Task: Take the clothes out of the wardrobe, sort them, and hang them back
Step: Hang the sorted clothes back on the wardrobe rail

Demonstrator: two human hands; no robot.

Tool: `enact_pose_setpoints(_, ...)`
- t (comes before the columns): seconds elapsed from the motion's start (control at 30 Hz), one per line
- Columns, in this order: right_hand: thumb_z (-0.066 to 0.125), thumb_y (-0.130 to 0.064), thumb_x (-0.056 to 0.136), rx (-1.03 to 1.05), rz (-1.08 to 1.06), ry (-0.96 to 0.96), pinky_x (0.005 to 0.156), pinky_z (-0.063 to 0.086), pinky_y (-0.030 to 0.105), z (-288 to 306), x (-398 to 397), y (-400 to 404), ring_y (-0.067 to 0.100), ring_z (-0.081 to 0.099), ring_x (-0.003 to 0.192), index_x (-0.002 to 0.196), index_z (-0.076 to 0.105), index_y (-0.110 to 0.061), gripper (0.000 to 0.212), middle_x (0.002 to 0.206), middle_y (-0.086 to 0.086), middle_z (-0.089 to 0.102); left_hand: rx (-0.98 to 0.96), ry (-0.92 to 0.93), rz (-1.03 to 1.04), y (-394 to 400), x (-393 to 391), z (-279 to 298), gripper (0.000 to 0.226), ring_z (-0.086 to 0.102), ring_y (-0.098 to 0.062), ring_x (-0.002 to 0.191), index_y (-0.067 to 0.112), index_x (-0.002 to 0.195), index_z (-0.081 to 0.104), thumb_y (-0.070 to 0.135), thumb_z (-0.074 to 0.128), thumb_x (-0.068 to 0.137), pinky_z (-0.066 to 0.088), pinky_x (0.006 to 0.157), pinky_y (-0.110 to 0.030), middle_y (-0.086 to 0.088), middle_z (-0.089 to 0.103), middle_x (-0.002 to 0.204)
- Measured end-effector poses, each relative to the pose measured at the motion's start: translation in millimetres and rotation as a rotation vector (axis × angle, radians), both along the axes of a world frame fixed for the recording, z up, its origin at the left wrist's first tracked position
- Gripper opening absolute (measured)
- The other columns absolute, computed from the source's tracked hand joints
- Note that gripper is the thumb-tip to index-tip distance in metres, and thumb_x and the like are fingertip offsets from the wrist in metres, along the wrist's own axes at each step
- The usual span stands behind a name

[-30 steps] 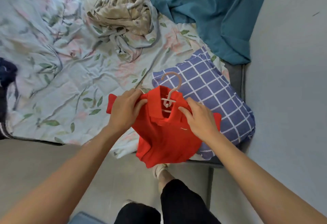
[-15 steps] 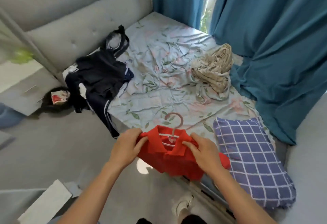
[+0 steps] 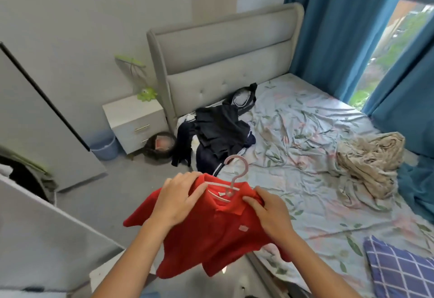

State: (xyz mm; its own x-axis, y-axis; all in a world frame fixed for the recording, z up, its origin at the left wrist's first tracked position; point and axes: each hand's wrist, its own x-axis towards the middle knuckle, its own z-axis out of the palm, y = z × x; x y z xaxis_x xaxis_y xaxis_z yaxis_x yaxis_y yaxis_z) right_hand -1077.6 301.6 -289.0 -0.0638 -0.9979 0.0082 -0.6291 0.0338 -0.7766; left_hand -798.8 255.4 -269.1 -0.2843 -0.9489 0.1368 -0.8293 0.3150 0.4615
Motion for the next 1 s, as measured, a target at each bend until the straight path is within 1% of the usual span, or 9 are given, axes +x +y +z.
enact_pose_setpoints(0.17, 0.071, -0.045, 0.094, 0.017, -0.020, -0.046, 0.066, 0.043, 0.036, -26, 1, -75, 0.011, 0.055, 0.066, 0.069, 0.043, -0.026, 0.042, 0.064, -0.009, 0.056, 0.071, -0.029, -0.037, -85, 6, -14, 0.034, 0.058, -0.009, 0.101, 0.039, 0.112, 0.058, 0.064, 0.038, 0.102, 0.049, 0.091, -0.038, 0.017, 0.064, 0.105)
enact_pose_setpoints(0.3, 0.072, -0.045, 0.093, 0.057, 0.034, -0.043, 0.064, 0.041, 0.034, -35, 1, -149, 0.010, 0.053, 0.065, 0.067, 0.045, -0.028, 0.042, 0.066, -0.011, 0.057, 0.131, -0.027, -0.033, -151, 10, -16, 0.023, 0.059, -0.007, 0.103, 0.038, 0.111, 0.060, 0.057, 0.048, 0.104, 0.049, 0.092, -0.037, 0.019, 0.065, 0.105)
enact_pose_setpoints(0.37, 0.070, -0.051, 0.093, 0.074, 0.056, -0.009, 0.068, 0.044, 0.036, -33, 0, -185, 0.009, 0.055, 0.069, 0.070, 0.048, -0.026, 0.040, 0.068, -0.009, 0.057, 0.152, -0.018, -0.026, -182, 12, -16, 0.022, 0.058, -0.005, 0.104, 0.039, 0.112, 0.060, 0.056, 0.048, 0.104, 0.049, 0.093, -0.037, 0.020, 0.065, 0.106)
enact_pose_setpoints(0.43, 0.067, -0.054, 0.093, 0.076, 0.078, 0.020, 0.070, 0.046, 0.034, -27, 2, -222, 0.007, 0.056, 0.073, 0.072, 0.048, -0.030, 0.036, 0.071, -0.011, 0.057, 0.161, -0.010, -0.016, -216, 16, -15, 0.023, 0.059, -0.004, 0.105, 0.041, 0.113, 0.060, 0.057, 0.047, 0.104, 0.050, 0.092, -0.036, 0.021, 0.065, 0.107)
enact_pose_setpoints(0.57, 0.066, -0.053, 0.094, 0.070, 0.080, 0.074, 0.071, 0.046, 0.036, -27, 10, -291, 0.008, 0.055, 0.075, 0.074, 0.048, -0.030, 0.035, 0.073, -0.009, 0.057, 0.203, 0.000, -0.031, -284, 25, -23, 0.021, 0.058, -0.003, 0.096, 0.041, 0.105, 0.057, 0.058, 0.045, 0.104, 0.052, 0.087, -0.038, 0.020, 0.064, 0.099)
enact_pose_setpoints(0.63, 0.066, -0.052, 0.094, 0.083, 0.058, 0.081, 0.071, 0.046, 0.036, -34, 18, -322, 0.008, 0.055, 0.075, 0.075, 0.049, -0.029, 0.034, 0.073, -0.009, 0.057, 0.208, -0.003, -0.054, -319, 32, -29, 0.023, 0.058, -0.004, 0.095, 0.040, 0.103, 0.056, 0.060, 0.044, 0.104, 0.052, 0.085, -0.040, 0.018, 0.064, 0.097)
enact_pose_setpoints(0.8, 0.066, -0.051, 0.095, 0.149, -0.050, 0.113, 0.066, 0.043, 0.033, -54, 49, -390, 0.007, 0.056, 0.073, 0.077, 0.052, -0.029, 0.032, 0.073, -0.009, 0.058, 0.198, -0.034, -0.163, -423, 53, -47, 0.026, 0.058, -0.004, 0.099, 0.041, 0.109, 0.058, 0.062, 0.043, 0.103, 0.052, 0.085, -0.038, 0.020, 0.065, 0.103)
enact_pose_setpoints(0.9, 0.064, -0.052, 0.095, 0.216, -0.155, 0.110, 0.067, 0.046, 0.034, -58, 73, -424, 0.007, 0.058, 0.074, 0.080, 0.057, -0.028, 0.030, 0.075, -0.009, 0.061, 0.228, -0.032, -0.286, -492, 66, -55, 0.028, 0.059, -0.005, 0.101, 0.041, 0.108, 0.058, 0.065, 0.044, 0.101, 0.051, 0.086, -0.038, 0.020, 0.066, 0.104)
enact_pose_setpoints(1.0, 0.064, -0.054, 0.095, 0.240, -0.243, 0.100, 0.068, 0.046, 0.033, -53, 93, -450, 0.006, 0.058, 0.074, 0.079, 0.057, -0.029, 0.031, 0.074, -0.010, 0.062, 0.234, -0.061, -0.374, -544, 75, -51, 0.032, 0.059, -0.006, 0.098, 0.039, 0.102, 0.056, 0.067, 0.043, 0.098, 0.052, 0.083, -0.039, 0.018, 0.066, 0.100)
